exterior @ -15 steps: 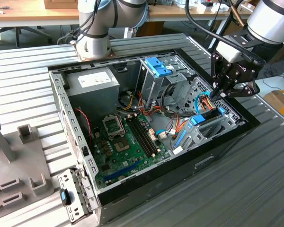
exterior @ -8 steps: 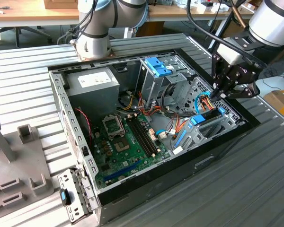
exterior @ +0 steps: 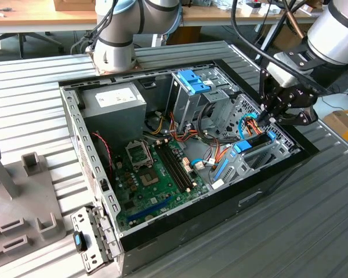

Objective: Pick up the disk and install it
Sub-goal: 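Insert the second disk wire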

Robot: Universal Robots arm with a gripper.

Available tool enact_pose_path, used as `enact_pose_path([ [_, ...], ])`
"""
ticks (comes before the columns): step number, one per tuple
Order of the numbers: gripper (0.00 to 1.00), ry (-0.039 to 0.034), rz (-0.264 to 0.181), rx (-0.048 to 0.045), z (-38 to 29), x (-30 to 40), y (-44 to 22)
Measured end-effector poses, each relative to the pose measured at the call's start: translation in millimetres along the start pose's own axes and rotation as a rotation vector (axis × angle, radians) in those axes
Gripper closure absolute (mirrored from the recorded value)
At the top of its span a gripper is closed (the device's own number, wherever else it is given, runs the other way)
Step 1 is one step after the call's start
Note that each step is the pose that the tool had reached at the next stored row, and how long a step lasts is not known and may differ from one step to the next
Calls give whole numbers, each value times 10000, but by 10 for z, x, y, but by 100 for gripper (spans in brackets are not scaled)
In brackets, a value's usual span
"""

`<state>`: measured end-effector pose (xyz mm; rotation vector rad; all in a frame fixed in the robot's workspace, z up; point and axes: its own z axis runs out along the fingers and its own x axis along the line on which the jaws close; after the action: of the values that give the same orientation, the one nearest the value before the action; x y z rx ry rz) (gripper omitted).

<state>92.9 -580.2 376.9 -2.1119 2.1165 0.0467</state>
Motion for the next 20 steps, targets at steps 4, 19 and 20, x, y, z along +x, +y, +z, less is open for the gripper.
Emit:
enact_pose_path([
  [4, 84, -99, -22, 199, -2, 17, 27],
  [19, 84, -378, -145, 701, 6, 151, 158],
  [20, 84, -407, -150, 733, 5, 151, 162],
])
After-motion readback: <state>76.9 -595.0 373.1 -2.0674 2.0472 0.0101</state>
